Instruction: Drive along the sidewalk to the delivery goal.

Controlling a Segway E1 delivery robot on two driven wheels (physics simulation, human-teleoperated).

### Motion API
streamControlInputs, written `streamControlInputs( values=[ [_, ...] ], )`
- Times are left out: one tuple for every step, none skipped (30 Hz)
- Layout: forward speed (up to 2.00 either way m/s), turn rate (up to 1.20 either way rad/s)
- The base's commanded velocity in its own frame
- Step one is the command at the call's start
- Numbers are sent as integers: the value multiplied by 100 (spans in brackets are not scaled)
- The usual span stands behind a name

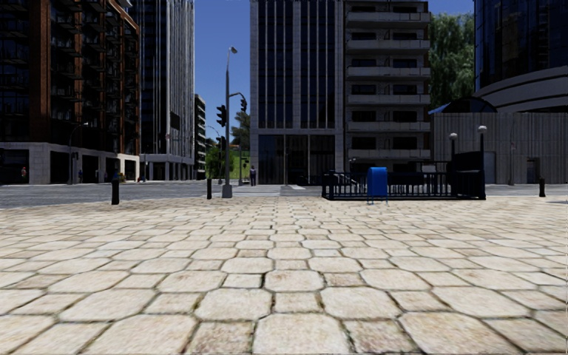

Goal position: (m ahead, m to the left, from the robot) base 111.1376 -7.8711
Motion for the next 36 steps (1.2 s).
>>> streamControlInputs(
  values=[
    [200, 0],
    [200, 0],
    [200, 0],
    [200, 0],
    [200, 0],
    [200, 0],
    [200, 0],
    [200, 0],
    [200, 0],
    [200, 0],
    [200, 0],
    [200, 0],
    [200, 0],
    [200, 0],
    [200, 0],
    [200, 0],
    [200, 0],
    [200, 0],
    [200, 0],
    [200, 0],
    [200, 0],
    [200, 0],
    [200, 0],
    [200, 0],
    [200, 0],
    [200, 0],
    [200, 0],
    [200, 0],
    [200, 0],
    [200, 0],
    [200, 0],
    [200, 0],
    [200, 0],
    [200, 0],
    [200, 0],
    [200, 0]
  ],
)
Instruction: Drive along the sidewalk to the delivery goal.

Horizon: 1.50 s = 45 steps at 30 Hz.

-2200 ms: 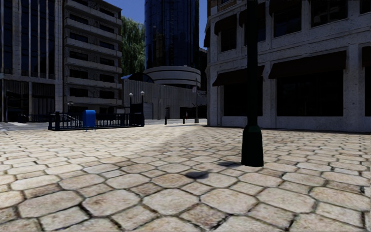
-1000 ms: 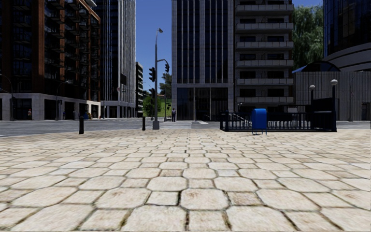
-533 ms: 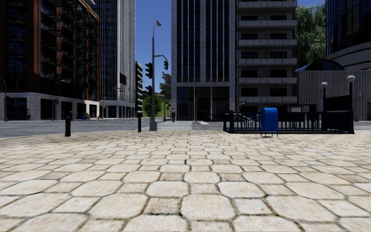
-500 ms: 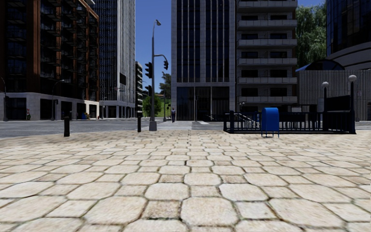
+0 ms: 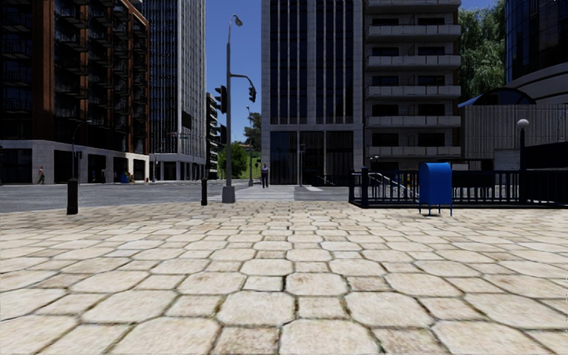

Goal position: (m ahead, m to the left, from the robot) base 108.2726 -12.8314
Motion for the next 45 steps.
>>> streamControlInputs(
  values=[
    [200, 0],
    [200, 0],
    [200, 0],
    [200, 0],
    [200, 0],
    [200, 0],
    [200, 0],
    [200, 0],
    [200, 0],
    [200, 0],
    [200, 0],
    [200, 0],
    [200, 0],
    [200, 0],
    [200, 0],
    [200, 0],
    [200, 0],
    [200, 0],
    [200, 0],
    [200, 0],
    [200, 0],
    [200, 0],
    [200, 0],
    [200, 0],
    [200, 0],
    [200, 0],
    [200, 0],
    [200, 0],
    [200, 0],
    [200, 0],
    [200, 0],
    [200, 0],
    [200, 1],
    [200, 1],
    [200, 5],
    [200, 7],
    [200, 9],
    [200, 9],
    [200, 12],
    [200, 12],
    [200, 12],
    [200, 12],
    [200, 13],
    [200, 14],
    [200, 15]
  ],
)
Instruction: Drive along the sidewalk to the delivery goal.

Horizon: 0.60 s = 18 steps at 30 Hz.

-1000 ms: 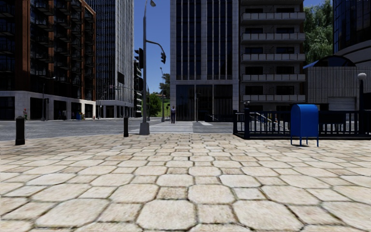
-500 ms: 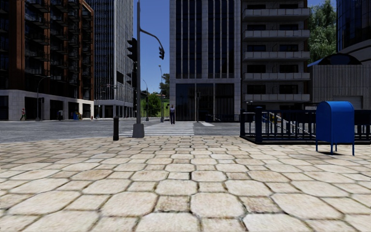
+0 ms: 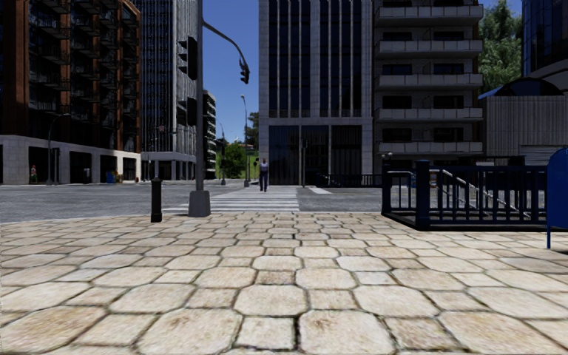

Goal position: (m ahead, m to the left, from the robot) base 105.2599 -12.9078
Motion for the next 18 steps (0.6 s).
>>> streamControlInputs(
  values=[
    [200, 15],
    [200, 16],
    [200, 16],
    [200, 16],
    [200, 16],
    [200, 16],
    [200, 17],
    [200, 17],
    [200, 17],
    [200, 17],
    [200, 17],
    [200, 17],
    [200, 17],
    [200, 17],
    [200, 17],
    [200, 17],
    [200, 17],
    [200, 17]
  ],
)
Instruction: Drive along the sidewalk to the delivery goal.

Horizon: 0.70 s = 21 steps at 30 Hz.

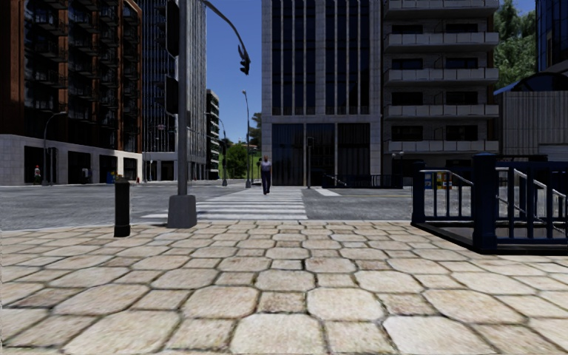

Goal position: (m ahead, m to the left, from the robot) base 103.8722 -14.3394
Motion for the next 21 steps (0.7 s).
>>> streamControlInputs(
  values=[
    [200, 17],
    [200, 17],
    [200, 17],
    [200, 17],
    [200, 17],
    [200, 17],
    [200, 17],
    [200, 17],
    [200, 17],
    [200, 17],
    [200, 18],
    [200, 18],
    [200, 19],
    [200, 19],
    [200, 19],
    [200, 19],
    [200, 19],
    [200, 19],
    [200, 19],
    [200, 19],
    [200, 19]
  ],
)
